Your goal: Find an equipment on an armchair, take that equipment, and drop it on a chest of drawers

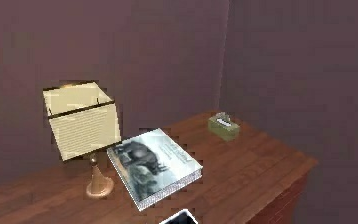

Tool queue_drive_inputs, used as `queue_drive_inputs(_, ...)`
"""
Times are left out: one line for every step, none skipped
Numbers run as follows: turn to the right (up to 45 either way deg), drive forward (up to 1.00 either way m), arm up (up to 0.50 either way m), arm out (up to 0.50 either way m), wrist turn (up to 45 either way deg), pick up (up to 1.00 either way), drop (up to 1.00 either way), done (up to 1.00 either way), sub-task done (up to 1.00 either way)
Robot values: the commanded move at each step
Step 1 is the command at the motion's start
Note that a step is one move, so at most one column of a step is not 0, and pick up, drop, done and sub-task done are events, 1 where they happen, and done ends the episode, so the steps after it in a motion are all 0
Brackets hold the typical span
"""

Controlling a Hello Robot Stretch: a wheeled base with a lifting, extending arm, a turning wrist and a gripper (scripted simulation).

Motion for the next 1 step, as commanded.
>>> queue_drive_inputs(-39.0,0.00,0.00,0.00,0.0,0.00,0.00,0.00,0.00)
